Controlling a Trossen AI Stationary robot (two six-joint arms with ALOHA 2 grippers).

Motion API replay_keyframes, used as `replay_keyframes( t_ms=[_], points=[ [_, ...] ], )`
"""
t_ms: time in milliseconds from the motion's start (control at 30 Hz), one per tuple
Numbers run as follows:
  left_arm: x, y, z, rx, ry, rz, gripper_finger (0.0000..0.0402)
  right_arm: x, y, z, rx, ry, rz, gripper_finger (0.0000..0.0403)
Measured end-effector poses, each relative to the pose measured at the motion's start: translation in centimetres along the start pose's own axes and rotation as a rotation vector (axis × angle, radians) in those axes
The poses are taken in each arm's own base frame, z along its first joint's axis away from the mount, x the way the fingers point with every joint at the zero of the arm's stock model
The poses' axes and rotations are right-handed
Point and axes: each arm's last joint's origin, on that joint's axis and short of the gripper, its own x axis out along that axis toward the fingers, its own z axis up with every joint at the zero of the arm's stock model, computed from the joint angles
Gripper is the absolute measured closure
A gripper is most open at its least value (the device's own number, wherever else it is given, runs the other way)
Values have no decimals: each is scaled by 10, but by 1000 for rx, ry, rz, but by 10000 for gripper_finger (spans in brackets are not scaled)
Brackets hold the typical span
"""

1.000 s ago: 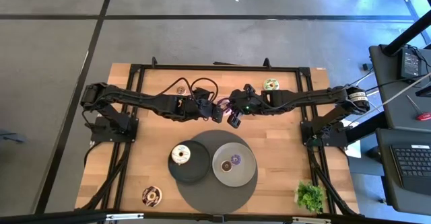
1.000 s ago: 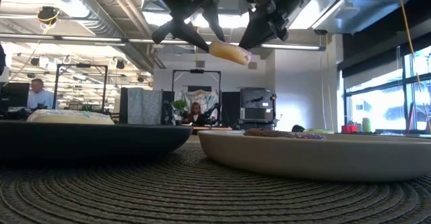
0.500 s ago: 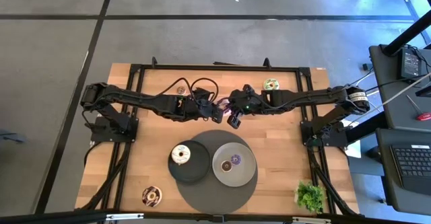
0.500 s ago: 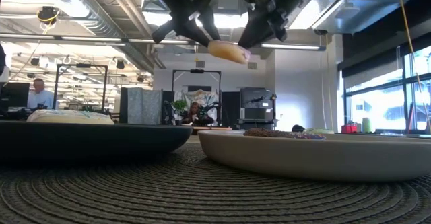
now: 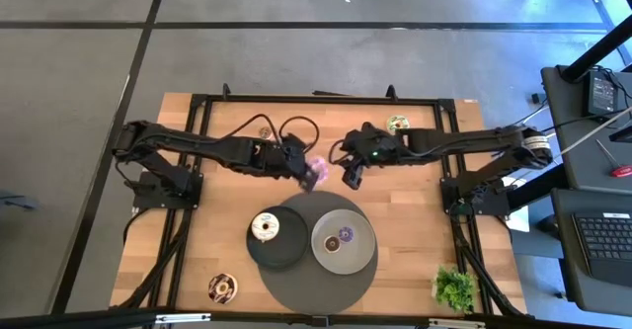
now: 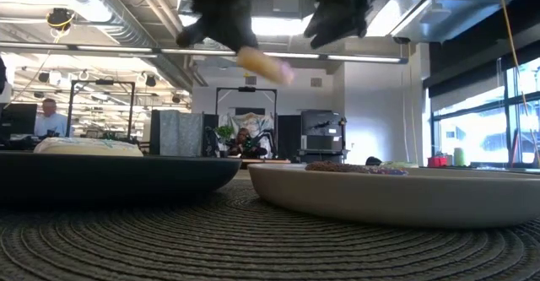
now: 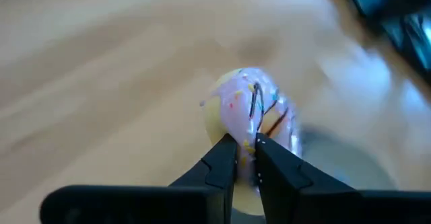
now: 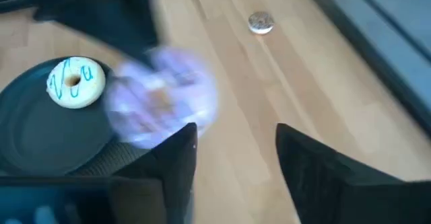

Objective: Pick & Place donuts
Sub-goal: Put the big purple donut on the black plate

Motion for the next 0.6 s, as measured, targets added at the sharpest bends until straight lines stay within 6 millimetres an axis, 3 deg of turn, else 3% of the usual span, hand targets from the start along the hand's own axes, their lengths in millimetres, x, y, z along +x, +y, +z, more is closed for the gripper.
replay_keyframes(
  t_ms=[167, 300, 600],
  points=[
    [-12, -16, -30, 238, 245, -182, 354, -33, -10, 4, -39, -63, -60, 173],
    [-3, -29, -53, 313, 312, -185, 355, -48, -14, 7, -37, -117, -112, 170],
    [29, -39, -96, 305, 490, -111, 355, -47, -15, 4, -48, -84, -107, 171]
  ],
)
